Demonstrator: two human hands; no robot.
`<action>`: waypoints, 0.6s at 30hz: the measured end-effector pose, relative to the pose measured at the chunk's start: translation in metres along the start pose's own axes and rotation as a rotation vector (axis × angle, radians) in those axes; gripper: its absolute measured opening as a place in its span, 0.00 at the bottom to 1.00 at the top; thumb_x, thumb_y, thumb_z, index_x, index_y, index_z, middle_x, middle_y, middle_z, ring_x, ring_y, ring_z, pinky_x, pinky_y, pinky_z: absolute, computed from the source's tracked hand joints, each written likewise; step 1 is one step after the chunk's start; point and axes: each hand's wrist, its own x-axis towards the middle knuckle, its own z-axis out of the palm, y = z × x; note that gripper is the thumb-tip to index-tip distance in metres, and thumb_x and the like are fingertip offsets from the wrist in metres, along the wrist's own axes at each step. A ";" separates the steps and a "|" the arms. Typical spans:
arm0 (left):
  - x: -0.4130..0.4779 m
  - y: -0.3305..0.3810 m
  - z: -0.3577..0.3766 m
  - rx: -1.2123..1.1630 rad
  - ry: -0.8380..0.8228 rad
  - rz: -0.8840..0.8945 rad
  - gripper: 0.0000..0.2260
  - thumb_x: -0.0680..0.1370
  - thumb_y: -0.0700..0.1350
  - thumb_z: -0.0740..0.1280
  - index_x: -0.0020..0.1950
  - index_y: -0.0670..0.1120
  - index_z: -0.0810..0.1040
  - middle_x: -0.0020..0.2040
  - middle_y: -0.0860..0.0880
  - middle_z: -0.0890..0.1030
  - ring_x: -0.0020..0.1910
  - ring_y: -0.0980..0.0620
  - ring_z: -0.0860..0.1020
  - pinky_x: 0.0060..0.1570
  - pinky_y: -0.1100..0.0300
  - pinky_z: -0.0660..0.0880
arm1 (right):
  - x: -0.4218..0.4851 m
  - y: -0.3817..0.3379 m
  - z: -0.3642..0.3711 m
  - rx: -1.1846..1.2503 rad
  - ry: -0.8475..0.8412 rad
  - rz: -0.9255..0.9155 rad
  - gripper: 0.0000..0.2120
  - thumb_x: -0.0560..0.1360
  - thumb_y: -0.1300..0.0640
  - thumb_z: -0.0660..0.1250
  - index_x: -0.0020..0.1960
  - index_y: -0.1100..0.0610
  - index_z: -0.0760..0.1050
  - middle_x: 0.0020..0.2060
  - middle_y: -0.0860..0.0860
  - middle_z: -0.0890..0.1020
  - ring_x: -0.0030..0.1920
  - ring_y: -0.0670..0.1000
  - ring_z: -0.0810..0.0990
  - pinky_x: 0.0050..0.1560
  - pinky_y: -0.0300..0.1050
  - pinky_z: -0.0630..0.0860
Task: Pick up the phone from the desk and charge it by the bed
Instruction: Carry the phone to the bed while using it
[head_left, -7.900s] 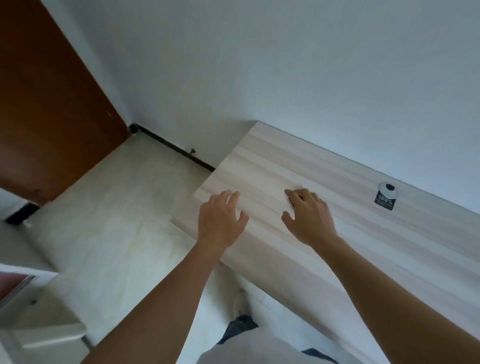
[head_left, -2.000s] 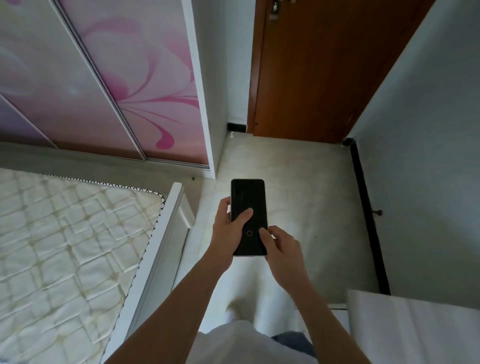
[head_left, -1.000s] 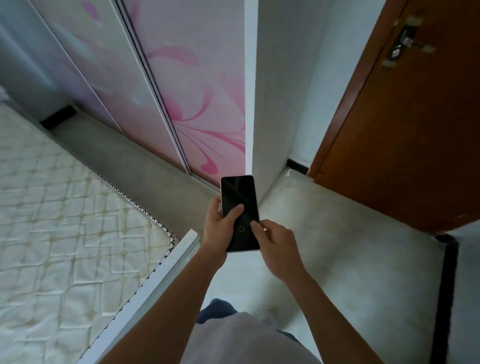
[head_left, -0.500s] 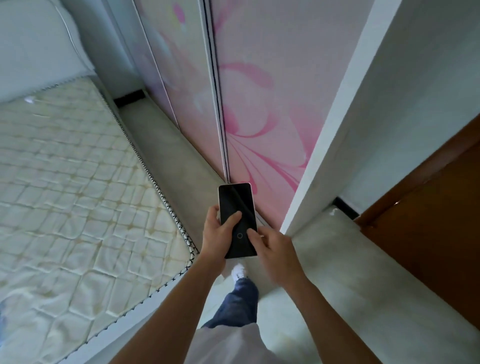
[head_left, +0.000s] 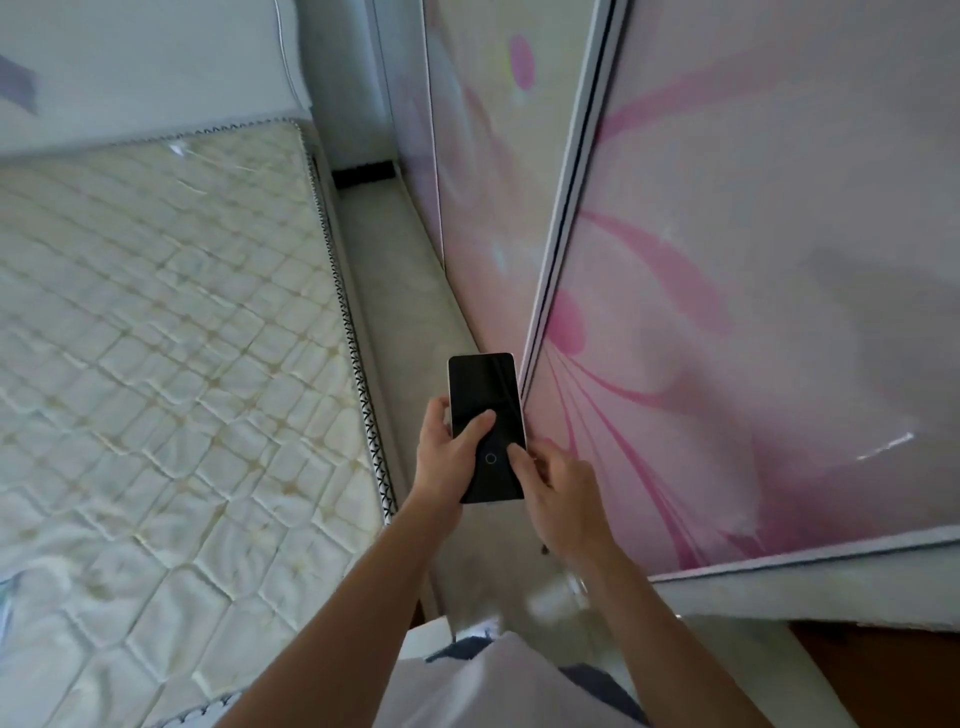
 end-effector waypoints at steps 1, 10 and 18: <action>0.009 0.004 -0.002 -0.007 0.011 -0.003 0.09 0.77 0.42 0.71 0.53 0.50 0.73 0.45 0.47 0.83 0.43 0.46 0.83 0.45 0.46 0.82 | 0.012 -0.002 0.003 0.005 -0.028 -0.007 0.11 0.81 0.54 0.62 0.42 0.54 0.76 0.26 0.44 0.76 0.28 0.42 0.77 0.27 0.30 0.66; 0.080 0.033 -0.026 -0.058 0.144 0.000 0.11 0.78 0.42 0.70 0.57 0.49 0.73 0.49 0.44 0.84 0.48 0.42 0.84 0.46 0.45 0.83 | 0.105 -0.017 0.035 0.043 -0.247 -0.026 0.13 0.81 0.50 0.61 0.40 0.50 0.75 0.27 0.48 0.76 0.27 0.45 0.74 0.28 0.35 0.69; 0.178 0.068 -0.036 -0.098 0.243 0.016 0.10 0.78 0.40 0.70 0.57 0.48 0.73 0.52 0.38 0.83 0.50 0.37 0.83 0.52 0.37 0.80 | 0.218 -0.023 0.065 0.040 -0.310 -0.095 0.14 0.81 0.47 0.61 0.42 0.54 0.76 0.31 0.51 0.80 0.30 0.50 0.79 0.33 0.56 0.78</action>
